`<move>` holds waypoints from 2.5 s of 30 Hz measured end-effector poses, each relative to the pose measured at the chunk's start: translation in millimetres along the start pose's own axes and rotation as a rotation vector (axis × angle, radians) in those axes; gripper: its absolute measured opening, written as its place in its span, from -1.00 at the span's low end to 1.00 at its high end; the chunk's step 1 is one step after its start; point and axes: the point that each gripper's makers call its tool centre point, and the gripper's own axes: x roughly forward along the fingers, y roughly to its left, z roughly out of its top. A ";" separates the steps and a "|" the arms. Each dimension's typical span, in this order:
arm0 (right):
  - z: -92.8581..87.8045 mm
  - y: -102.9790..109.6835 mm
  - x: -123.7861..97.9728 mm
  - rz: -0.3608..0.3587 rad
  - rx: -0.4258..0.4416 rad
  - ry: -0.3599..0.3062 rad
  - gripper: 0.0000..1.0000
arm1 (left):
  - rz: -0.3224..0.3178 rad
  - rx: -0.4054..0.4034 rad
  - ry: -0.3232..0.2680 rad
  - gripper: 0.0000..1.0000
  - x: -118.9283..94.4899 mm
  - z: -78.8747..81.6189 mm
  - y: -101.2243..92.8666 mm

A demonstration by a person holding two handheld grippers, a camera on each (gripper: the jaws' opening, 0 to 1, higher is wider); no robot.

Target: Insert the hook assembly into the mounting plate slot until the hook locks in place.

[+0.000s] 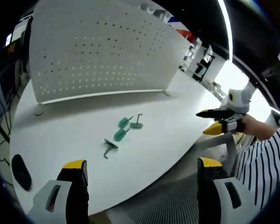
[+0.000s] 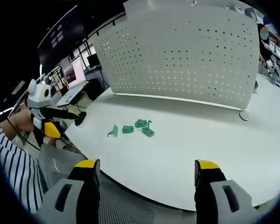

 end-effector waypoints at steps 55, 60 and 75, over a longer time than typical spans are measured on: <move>10.8 66.3 192.8 0.152 0.477 0.129 -0.56 | 0.055 -0.113 0.020 0.94 -11.3 -23.0 21.3; 8.4 59.2 199.6 0.121 0.546 0.135 -0.69 | 0.042 -0.111 0.040 0.93 -7.0 -28.0 17.5; 2.3 58.4 215.2 0.065 0.594 0.194 -0.76 | 0.010 -0.112 0.058 0.91 2.1 -29.4 7.5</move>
